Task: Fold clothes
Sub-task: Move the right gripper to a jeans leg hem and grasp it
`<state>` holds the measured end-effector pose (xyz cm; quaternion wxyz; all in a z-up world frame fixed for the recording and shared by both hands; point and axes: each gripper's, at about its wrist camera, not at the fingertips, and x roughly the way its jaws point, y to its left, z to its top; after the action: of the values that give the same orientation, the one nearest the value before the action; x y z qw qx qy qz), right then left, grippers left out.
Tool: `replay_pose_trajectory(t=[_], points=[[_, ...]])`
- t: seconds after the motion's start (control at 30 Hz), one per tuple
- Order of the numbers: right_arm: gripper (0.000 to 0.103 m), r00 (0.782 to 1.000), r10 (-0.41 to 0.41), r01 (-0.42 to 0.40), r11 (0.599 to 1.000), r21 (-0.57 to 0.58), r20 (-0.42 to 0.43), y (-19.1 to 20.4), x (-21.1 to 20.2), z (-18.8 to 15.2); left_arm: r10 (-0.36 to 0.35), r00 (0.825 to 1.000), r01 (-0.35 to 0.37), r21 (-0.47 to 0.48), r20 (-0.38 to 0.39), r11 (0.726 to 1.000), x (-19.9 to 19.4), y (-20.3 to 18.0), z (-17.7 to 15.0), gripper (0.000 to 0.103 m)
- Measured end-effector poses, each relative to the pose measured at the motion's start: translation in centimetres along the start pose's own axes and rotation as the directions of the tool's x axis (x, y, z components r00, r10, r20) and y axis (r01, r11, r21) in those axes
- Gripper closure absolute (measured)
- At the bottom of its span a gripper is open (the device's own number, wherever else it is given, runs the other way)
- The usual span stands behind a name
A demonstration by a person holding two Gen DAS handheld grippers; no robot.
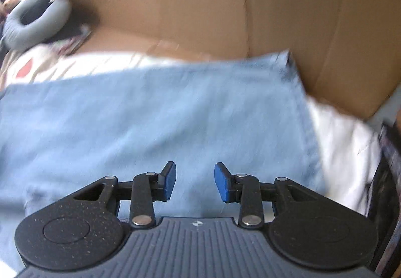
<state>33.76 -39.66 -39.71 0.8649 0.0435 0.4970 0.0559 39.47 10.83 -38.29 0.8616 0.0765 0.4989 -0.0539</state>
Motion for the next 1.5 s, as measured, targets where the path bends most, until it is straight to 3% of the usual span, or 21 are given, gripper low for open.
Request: replay_pose_trajectory(t=[0.07, 0.2, 0.53, 0.67, 0.73, 0.8, 0.9, 0.97, 1.07, 1.1, 1.2, 1.27, 1.4, 1.5], points=[[0.062, 0.999, 0.003, -0.003, 1.000, 0.018, -0.035, 0.0, 0.4, -1.3, 0.001, 1.000, -0.001, -0.005, -0.014, 1.000, 0.0, 0.2, -0.3, 0.038], [0.050, 0.994, 0.004, 0.008, 0.995, 0.101, -0.113, -0.9, 1.3, -3.9, 0.003, 0.999, -0.004, -0.017, -0.035, 1.000, -0.1, 0.9, -0.6, 0.038], [0.050, 0.983, 0.034, -0.011, 0.992, 0.128, -0.182, -1.2, 1.7, -5.6, 0.046, 0.997, -0.049, -0.058, -0.062, 0.997, -1.5, 1.5, -3.6, 0.038], [0.050, 0.976, 0.096, -0.059, 0.980, 0.189, -0.196, -1.5, 0.6, -6.1, 0.065, 0.993, -0.074, -0.092, -0.095, 0.993, -2.0, 2.3, -5.0, 0.038], [0.049, 0.962, 0.134, -0.077, 0.969, 0.236, -0.236, -1.8, 0.3, -6.5, 0.091, 0.985, -0.106, -0.100, -0.150, 0.989, -2.1, 2.9, -5.4, 0.038], [0.049, 0.948, 0.177, -0.094, 0.949, 0.301, -0.264, -2.4, 0.3, -7.2, 0.134, 0.964, -0.164, -0.115, -0.228, 0.980, -2.4, 3.5, -5.7, 0.040], [0.050, 0.936, 0.250, -0.117, 0.883, 0.454, -0.246, -3.8, 0.6, -8.7, 0.123, 0.957, -0.175, -0.189, -0.262, 0.966, -4.2, 4.8, -6.0, 0.039], [0.050, 0.924, 0.310, -0.130, 0.804, 0.579, -0.222, -5.0, 1.4, -9.9, 0.101, 0.948, -0.171, -0.214, -0.302, 0.962, -5.6, 5.3, -6.2, 0.039], [0.053, 0.926, 0.350, -0.143, 0.677, 0.722, -0.144, -6.5, 1.5, -11.1, 0.109, 0.941, -0.189, -0.233, -0.321, 0.954, -8.3, 5.7, -6.8, 0.035], [0.063, 0.928, 0.354, -0.146, 0.632, 0.761, -0.115, -7.0, 1.4, -11.4, 0.112, 0.940, -0.198, -0.247, -0.323, 0.949, -9.1, 6.0, -7.0, 0.033], [0.088, 0.945, 0.313, -0.109, 0.572, 0.813, -0.093, -7.3, 0.9, -12.1, 0.121, 0.937, -0.222, -0.291, -0.328, 0.931, -11.6, 6.7, -7.4, 0.033], [0.097, 0.956, 0.287, -0.109, 0.547, 0.830, -0.064, -7.0, -0.2, -12.2, 0.132, 0.936, -0.239, -0.312, -0.328, 0.920, -13.0, 7.3, -7.6, 0.032], [0.100, 0.972, 0.235, -0.124, 0.606, 0.786, -0.027, -5.2, -3.2, -10.6, 0.131, 0.930, -0.264, -0.375, -0.343, 0.889, -15.0, 8.5, -8.8, 0.032], [0.100, 0.978, 0.209, -0.128, 0.625, 0.770, -0.007, -4.5, -5.7, -9.3, 0.134, 0.932, -0.278, -0.429, -0.337, 0.860, -16.5, 8.9, -10.6, 0.032]])
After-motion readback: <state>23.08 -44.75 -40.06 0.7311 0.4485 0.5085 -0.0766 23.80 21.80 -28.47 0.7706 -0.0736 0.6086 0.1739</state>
